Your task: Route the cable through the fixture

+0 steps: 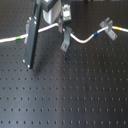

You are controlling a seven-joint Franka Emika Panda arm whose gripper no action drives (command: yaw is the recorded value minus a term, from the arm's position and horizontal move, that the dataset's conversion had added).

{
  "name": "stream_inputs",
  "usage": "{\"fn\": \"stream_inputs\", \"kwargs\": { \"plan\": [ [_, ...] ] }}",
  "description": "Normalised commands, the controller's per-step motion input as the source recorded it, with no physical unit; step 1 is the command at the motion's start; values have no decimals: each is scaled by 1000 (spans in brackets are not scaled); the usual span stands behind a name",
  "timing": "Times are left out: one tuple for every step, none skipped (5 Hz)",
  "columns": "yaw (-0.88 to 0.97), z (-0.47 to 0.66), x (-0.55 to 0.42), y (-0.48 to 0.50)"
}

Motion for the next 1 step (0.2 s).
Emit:
{"fn": "stream_inputs", "kwargs": {
  "plan": [
    [-3, 8, -41, -65]
  ]
}}
